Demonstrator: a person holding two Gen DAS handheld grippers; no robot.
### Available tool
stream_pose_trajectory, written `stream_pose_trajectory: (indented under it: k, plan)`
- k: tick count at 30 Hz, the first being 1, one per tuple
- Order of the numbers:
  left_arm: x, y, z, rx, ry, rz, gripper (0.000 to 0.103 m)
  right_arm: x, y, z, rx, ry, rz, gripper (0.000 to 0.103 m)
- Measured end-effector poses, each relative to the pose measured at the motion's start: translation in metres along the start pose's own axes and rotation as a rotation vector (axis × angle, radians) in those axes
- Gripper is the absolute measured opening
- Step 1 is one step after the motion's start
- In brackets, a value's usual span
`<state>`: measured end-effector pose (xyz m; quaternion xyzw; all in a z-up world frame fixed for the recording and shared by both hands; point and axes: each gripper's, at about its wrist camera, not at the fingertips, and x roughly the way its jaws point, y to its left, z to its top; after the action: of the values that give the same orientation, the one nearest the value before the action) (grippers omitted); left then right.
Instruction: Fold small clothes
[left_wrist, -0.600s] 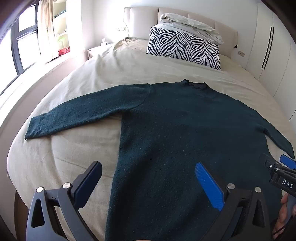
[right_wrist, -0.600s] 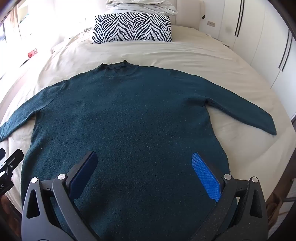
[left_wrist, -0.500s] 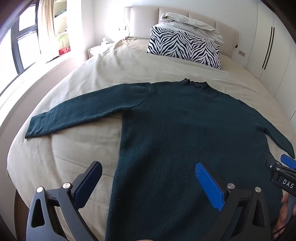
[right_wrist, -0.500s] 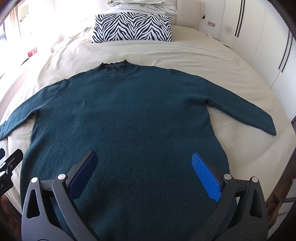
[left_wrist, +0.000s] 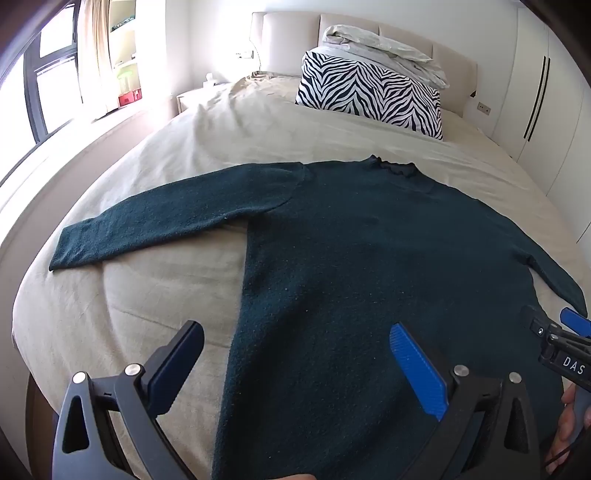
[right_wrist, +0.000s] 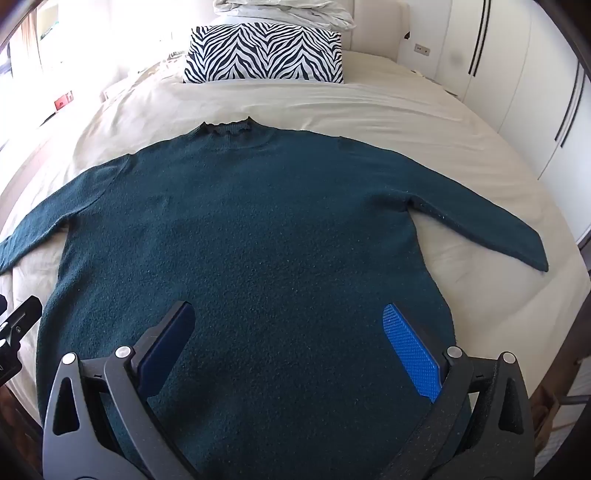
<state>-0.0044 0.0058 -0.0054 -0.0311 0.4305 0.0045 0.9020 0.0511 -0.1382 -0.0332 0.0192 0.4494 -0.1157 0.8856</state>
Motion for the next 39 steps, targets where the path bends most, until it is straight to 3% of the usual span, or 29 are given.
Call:
stream_pose_trajectory:
  k: [39]
  plan:
    - [-0.0028,0.0025,-0.0028,-0.002,-0.004,-0.006,0.103,-0.0021,0.0028,-0.0021,-0.013,-0.007,-0.013,0.103]
